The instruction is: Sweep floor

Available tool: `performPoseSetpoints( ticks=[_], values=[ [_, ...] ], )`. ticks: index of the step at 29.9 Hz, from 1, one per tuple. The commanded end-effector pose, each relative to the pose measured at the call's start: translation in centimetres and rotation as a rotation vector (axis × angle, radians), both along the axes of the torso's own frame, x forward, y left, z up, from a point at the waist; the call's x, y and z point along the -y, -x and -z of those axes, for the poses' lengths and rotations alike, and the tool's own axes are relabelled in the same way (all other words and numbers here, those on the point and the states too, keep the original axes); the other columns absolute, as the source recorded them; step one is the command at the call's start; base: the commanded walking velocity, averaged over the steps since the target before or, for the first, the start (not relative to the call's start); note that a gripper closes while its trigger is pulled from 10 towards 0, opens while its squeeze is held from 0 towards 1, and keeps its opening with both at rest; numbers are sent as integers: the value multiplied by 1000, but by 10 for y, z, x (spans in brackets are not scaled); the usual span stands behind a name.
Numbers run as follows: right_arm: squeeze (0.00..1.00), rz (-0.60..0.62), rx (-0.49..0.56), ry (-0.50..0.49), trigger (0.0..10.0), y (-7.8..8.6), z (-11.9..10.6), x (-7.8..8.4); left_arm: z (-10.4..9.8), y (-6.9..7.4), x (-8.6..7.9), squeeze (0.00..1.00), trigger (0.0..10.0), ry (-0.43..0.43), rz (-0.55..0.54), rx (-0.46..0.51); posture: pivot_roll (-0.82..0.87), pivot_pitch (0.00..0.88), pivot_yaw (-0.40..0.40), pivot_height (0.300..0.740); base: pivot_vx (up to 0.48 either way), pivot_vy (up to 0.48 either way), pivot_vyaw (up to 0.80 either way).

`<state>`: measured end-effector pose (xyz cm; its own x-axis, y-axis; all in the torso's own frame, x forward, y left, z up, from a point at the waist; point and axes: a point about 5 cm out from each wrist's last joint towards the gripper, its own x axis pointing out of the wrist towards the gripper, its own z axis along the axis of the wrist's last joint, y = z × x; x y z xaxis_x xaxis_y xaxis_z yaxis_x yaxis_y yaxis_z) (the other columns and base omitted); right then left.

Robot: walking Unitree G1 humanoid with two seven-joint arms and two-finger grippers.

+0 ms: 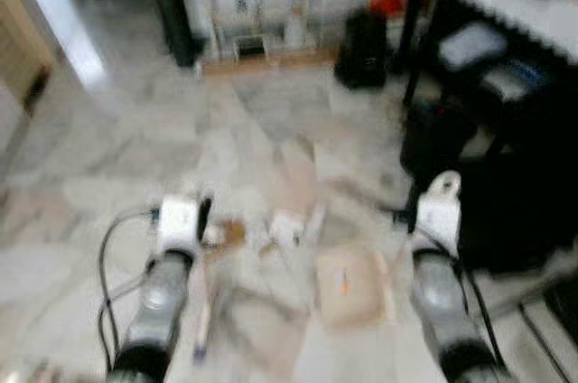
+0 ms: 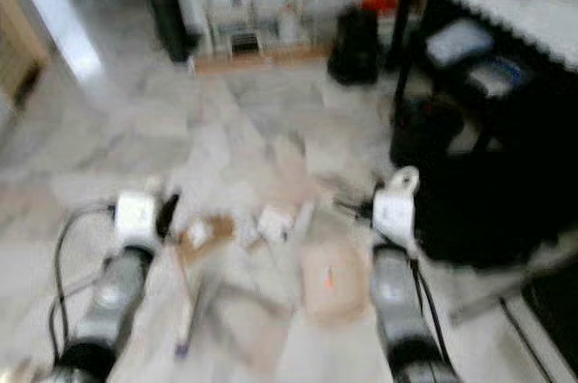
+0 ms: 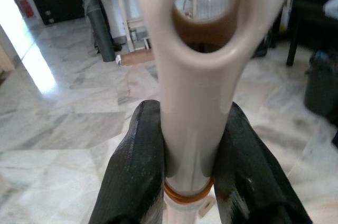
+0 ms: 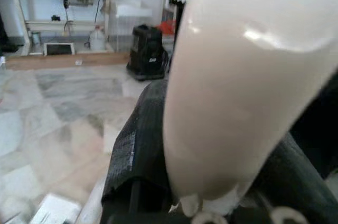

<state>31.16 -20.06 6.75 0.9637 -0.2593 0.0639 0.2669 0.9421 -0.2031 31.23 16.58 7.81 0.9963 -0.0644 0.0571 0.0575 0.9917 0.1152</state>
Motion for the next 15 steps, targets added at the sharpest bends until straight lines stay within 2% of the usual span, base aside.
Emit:
performPoseSetpoints(
  ticks=[1,15],
  values=[
    [0,-18,68,-1,10000,-7,-14,-7,-10,-2,-9,0,10000,-21,-18,50,-36,0,-8,740,289,0,0],
    [0,-11,66,-13,10000,-7,-14,-5,-12,-2,-9,0,10000,-17,-33,61,-29,0,-14,740,285,0,0]
  ],
)
